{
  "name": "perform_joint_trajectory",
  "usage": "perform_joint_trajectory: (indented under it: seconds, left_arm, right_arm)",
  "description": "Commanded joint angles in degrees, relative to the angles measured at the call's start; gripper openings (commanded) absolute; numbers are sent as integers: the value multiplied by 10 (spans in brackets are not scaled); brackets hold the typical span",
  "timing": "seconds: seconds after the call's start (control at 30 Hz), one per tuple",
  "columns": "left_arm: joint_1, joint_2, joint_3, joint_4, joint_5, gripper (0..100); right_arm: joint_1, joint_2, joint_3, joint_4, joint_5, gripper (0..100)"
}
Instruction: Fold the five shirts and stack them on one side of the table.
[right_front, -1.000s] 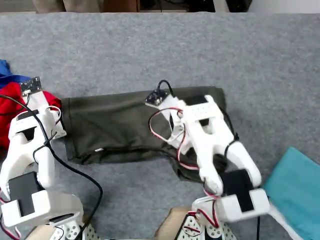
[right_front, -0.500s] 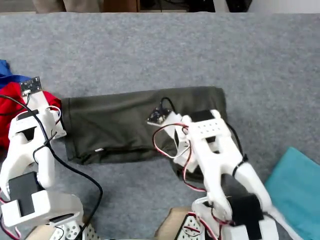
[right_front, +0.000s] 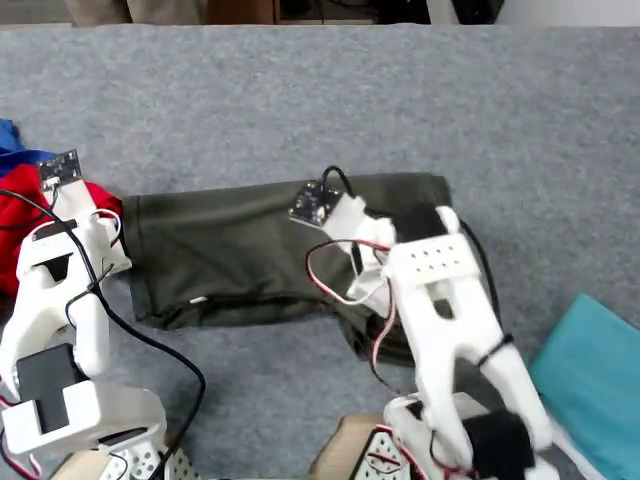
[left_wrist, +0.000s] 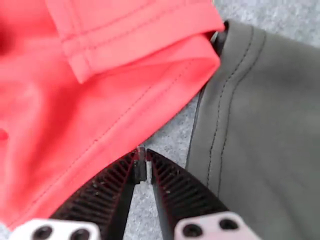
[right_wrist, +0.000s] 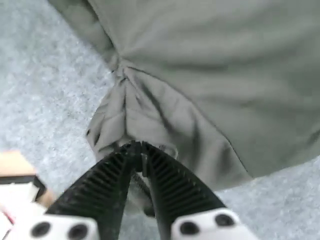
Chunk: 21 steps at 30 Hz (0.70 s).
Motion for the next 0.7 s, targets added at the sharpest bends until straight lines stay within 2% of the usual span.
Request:
perform_joint_trajectory:
  seconds: [0.0, 0.17, 0.47, 0.67]
  left_arm:
    - [-4, -22, -2, -6, 3, 19]
    - [-4, -22, -1, -7, 3, 19]
    - [-4, -22, -1, -7, 3, 19]
    - [-4, -22, -1, -8, 3, 19]
  right_arm:
    - [4, 69, 19, -39, -7, 5]
    - [-3, 92, 57, -34, -3, 5]
    - [0, 67, 147, -26, 58, 5]
    - [10, 49, 91, 27, 62, 5]
